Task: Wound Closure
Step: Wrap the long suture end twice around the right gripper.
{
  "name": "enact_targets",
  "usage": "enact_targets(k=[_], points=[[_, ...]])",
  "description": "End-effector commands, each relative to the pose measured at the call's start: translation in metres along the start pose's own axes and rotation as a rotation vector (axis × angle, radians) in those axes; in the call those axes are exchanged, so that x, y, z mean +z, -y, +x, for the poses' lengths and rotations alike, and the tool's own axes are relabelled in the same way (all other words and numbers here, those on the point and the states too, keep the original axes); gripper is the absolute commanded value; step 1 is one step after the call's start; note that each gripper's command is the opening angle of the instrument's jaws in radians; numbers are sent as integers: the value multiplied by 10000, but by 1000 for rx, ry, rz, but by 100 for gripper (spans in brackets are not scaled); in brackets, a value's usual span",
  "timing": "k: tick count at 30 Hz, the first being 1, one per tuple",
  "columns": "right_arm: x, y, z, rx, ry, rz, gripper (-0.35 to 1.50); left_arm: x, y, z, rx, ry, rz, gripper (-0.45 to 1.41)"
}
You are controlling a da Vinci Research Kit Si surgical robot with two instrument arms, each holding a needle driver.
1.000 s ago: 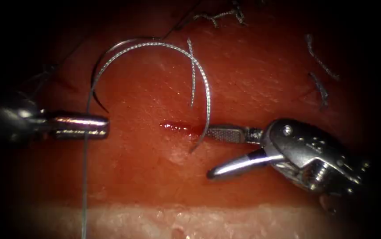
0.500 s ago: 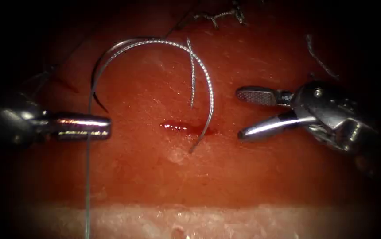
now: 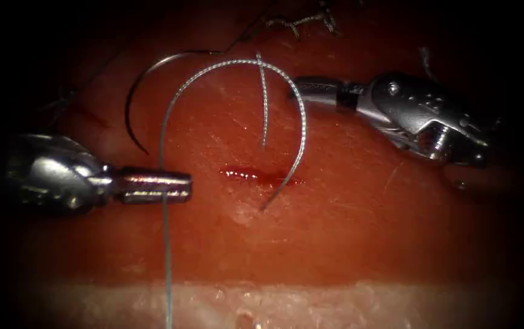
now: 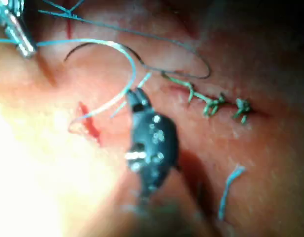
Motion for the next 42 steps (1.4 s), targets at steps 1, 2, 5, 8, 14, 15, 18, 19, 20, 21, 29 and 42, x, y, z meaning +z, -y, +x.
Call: enact_targets(k=[1,2,5,8,14,15,18,19,20,21,29,42], points=[[14,5,-3,4,-12,18,-35,11,2,-6,-11,-8,-3,-45],[17,7,-2,4,-14,23,-35,15,2,-8,-16,-11,-6,-45],[25,15,0,6,-41,56,-35,28,1,-13,-47,-25,-12,-45],[31,21,5,9,-65,80,-35,43,-4,-17,-64,-36,-23,-45],[40,31,11,13,-92,86,-35,67,-12,-19,-77,-54,-44,-45],[40,31,11,13,-92,86,-35,67,-12,-19,-77,-54,-44,-45],[43,32,12,13,-95,88,-35,73,-14,-18,-79,-60,-51,-45],[44,32,12,13,-98,87,-35,75,-14,-17,-77,-63,-54,-45],[45,33,12,13,-101,90,-35,77,-15,-16,-76,-67,-58,-45],[46,33,12,14,-106,89,-35,78,-16,-15,-75,-69,-59,-45],[60,39,9,8,-118,107,-35,83,-21,-3,-66,-88,-79,-45],[70,38,10,33,-133,98,71,79,-29,28,-63,-114,-101,-45]])
